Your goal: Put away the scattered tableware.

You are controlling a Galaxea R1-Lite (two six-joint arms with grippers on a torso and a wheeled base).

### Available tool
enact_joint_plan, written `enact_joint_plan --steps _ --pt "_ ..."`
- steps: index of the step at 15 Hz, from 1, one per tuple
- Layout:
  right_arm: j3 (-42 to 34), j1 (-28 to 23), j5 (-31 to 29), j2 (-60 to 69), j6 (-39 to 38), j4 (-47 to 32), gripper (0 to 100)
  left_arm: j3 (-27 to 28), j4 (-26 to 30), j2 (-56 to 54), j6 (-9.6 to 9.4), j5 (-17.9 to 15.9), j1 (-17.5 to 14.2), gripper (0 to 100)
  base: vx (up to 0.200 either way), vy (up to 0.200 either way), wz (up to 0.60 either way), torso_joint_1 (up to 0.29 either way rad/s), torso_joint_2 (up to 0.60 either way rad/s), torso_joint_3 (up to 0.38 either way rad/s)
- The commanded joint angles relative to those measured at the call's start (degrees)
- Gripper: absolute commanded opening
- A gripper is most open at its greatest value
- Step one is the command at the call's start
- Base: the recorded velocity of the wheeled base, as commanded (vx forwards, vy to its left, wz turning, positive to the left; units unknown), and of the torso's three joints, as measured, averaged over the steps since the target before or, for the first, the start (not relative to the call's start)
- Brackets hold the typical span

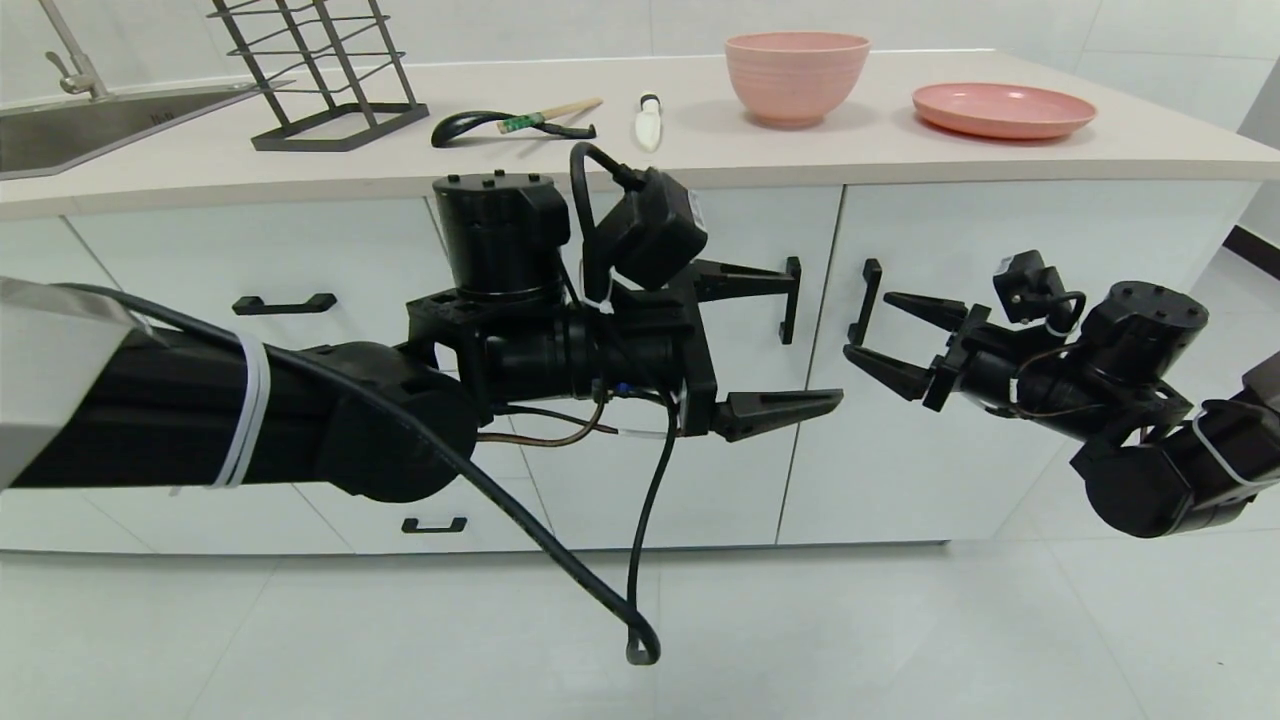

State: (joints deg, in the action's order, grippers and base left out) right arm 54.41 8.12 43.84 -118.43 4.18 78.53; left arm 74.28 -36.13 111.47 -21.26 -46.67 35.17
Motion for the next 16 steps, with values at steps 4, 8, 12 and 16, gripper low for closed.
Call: enact_joint_plan --steps 4,8,12,16 --pt "1.84 -3.37 9.25 -1.98 -0.05 1.27 100 4.47 0.89 2.08 0.17 0.00 -0.01 100 0.000 0.000 0.00 0.000 0.00 0.000" --pt "9.58 -4.43 12.24 -6.72 -0.40 1.27 100 8.96 5.28 4.19 0.34 -1.76 -0.54 100 0.000 0.000 0.00 0.000 0.00 0.000" --pt "13.88 -4.34 12.50 -11.12 -0.40 1.36 100 9.04 5.28 5.60 0.52 -1.76 -0.54 100 0.000 0.000 0.00 0.000 0.00 0.000" --pt "16.43 -4.34 12.50 -12.53 -0.40 2.15 100 8.96 5.02 5.34 3.95 3.16 -0.54 100 0.000 0.000 0.00 0.000 0.00 0.000"
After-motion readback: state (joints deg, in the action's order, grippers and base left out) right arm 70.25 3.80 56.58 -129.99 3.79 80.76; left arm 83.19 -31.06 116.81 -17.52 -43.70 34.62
